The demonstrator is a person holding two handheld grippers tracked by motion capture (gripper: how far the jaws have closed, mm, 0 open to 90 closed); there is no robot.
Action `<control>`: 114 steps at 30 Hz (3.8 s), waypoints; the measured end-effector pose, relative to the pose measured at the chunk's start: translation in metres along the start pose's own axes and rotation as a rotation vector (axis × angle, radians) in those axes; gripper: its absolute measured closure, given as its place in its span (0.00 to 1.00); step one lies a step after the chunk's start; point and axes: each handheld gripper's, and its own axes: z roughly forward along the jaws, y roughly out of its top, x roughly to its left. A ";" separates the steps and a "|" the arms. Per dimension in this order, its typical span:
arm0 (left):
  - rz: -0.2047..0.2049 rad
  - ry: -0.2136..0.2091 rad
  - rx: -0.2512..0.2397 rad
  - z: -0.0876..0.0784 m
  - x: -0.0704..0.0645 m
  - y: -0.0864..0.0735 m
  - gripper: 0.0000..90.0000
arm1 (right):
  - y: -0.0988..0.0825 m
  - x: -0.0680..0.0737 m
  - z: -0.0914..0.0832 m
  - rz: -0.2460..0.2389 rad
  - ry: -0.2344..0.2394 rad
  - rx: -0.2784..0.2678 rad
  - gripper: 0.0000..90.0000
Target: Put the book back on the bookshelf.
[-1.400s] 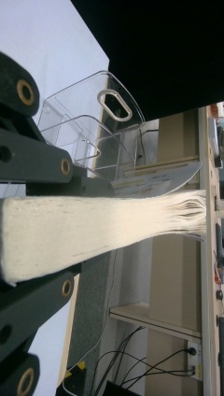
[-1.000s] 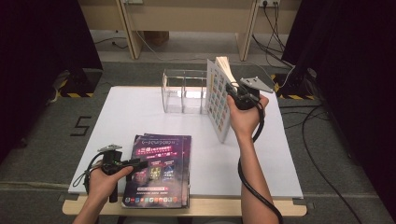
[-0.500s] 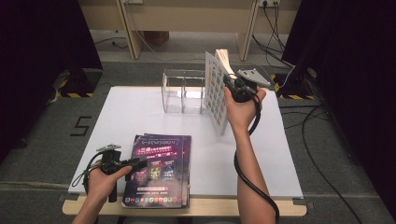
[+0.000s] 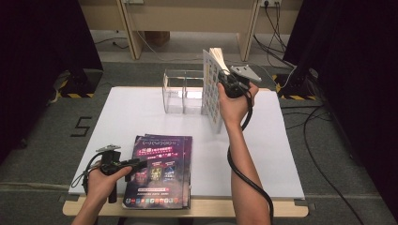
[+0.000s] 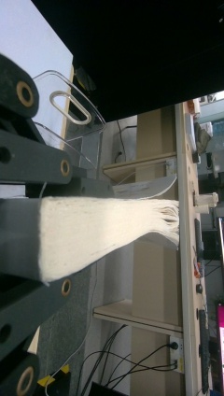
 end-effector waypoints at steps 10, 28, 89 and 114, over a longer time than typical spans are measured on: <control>-0.002 -0.001 0.001 0.000 0.001 0.000 0.55 | 0.009 -0.004 0.015 0.006 -0.022 -0.010 0.83; -0.001 0.000 0.003 0.001 0.002 0.000 0.55 | 0.015 -0.014 0.036 0.024 -0.068 -0.032 0.83; 0.005 -0.015 0.007 0.003 -0.002 -0.002 0.55 | -0.005 -0.017 0.036 -0.010 -0.038 0.089 0.73; -0.009 -0.011 0.011 0.004 0.003 -0.003 0.55 | -0.003 -0.018 0.047 0.021 -0.085 0.088 0.83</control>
